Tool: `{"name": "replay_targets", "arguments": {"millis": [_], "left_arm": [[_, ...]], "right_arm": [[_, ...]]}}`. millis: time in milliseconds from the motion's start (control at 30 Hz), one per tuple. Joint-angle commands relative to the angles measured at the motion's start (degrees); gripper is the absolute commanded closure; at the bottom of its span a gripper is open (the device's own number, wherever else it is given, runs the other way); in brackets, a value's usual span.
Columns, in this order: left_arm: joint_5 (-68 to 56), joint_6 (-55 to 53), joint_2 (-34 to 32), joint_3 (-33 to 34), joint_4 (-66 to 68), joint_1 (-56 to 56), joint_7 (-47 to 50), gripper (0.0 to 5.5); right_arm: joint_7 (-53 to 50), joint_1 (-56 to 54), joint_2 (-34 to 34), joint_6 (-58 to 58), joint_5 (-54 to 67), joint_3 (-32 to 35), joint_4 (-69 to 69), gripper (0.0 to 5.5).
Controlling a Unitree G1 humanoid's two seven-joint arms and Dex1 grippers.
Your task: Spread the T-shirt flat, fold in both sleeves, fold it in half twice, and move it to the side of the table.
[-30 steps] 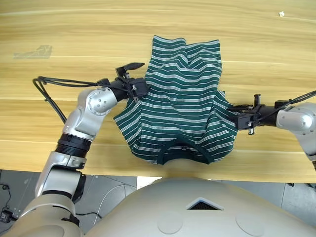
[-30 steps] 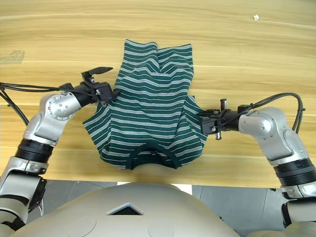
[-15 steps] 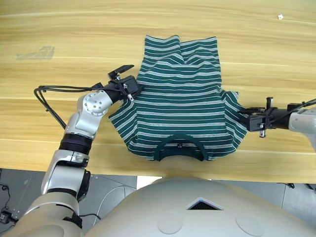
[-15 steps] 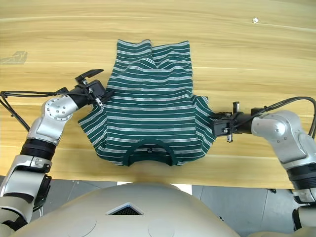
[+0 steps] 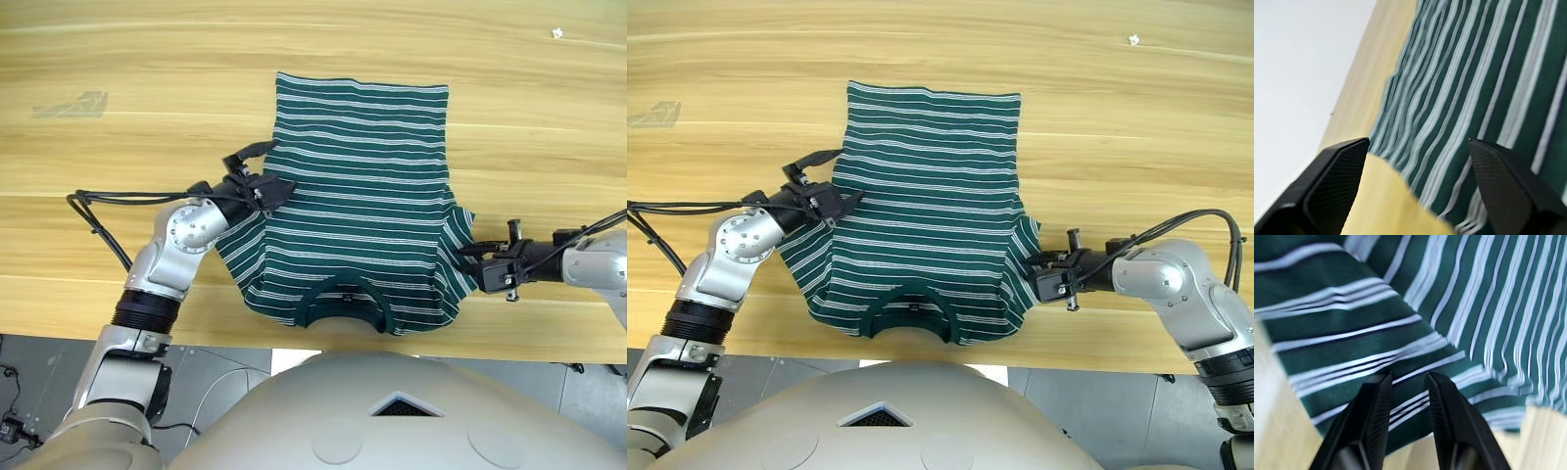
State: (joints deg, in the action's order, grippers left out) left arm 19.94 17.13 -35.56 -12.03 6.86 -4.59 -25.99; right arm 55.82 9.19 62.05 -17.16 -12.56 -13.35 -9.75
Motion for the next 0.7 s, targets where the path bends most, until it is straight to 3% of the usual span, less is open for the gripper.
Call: {"name": "replay_targets", "arguments": {"millis": [33,200,367,700], "left_arm": [[-2.2,-1.8,-4.1,6.5,-1.5,1.1,0.3,1.74],[-4.7,-3.3,-5.4,13.0,-5.0,1.3,1.7,1.74],[-5.2,-4.0,-5.4,14.2,-5.5,2.6,1.5,1.74],[-10.1,-8.4,-5.9,23.5,-18.0,12.7,0.5,1.74]], "right_arm": [[0.5,1.7,1.6,1.1,-0.8,1.3,2.2,4.17],[2.1,2.2,1.7,1.9,2.5,3.1,-0.5,4.17],[3.9,3.3,2.1,2.1,4.4,4.0,-2.9,4.17],[4.3,-0.2,4.7,2.4,5.6,12.2,-0.7,4.17]]}}
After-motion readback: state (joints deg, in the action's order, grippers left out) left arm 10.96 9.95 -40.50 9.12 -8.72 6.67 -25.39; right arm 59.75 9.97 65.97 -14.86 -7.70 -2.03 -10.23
